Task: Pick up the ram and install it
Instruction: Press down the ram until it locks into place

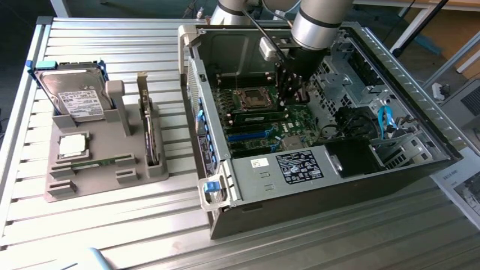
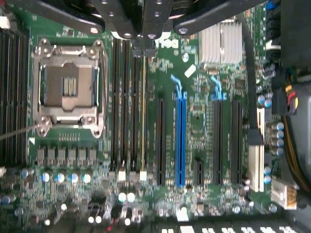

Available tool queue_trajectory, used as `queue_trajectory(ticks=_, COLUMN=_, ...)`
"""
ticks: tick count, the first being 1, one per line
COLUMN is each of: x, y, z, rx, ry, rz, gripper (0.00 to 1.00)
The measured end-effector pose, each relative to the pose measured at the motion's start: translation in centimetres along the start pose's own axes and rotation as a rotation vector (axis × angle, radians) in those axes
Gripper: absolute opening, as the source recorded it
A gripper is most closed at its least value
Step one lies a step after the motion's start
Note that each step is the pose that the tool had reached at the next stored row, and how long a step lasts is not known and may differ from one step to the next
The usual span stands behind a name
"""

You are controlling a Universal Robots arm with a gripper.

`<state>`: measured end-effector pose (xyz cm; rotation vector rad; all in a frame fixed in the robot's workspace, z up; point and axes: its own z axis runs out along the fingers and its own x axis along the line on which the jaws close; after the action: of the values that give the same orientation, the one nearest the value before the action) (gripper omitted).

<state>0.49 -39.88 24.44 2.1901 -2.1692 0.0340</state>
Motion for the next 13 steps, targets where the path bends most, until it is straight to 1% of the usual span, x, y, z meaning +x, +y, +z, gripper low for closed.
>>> queue_trajectory(ticks=1, x=0.0, y=0.59, z=0.02, rx=0.0011, ry=0.0, rz=0.0, gripper=0.11)
queue_trajectory(ticks=3, x=0.0, y=1.21, z=0.03, rx=0.0026, ry=0.0, rz=0.0, gripper=0.11)
queue_trajectory(ticks=4, x=0.0, y=1.71, z=0.04, rx=0.0037, ry=0.0001, rz=0.0, gripper=0.11)
queue_trajectory(ticks=8, x=0.0, y=2.79, z=0.07, rx=0.0061, ry=0.0, rz=0.0, gripper=0.11)
queue_trajectory(ticks=11, x=0.0, y=4.05, z=0.11, rx=0.0078, ry=0.0001, rz=0.001, gripper=0.11)
queue_trajectory(ticks=13, x=-0.1, y=4.19, z=0.11, rx=0.0079, ry=0.0, rz=0.001, gripper=0.11)
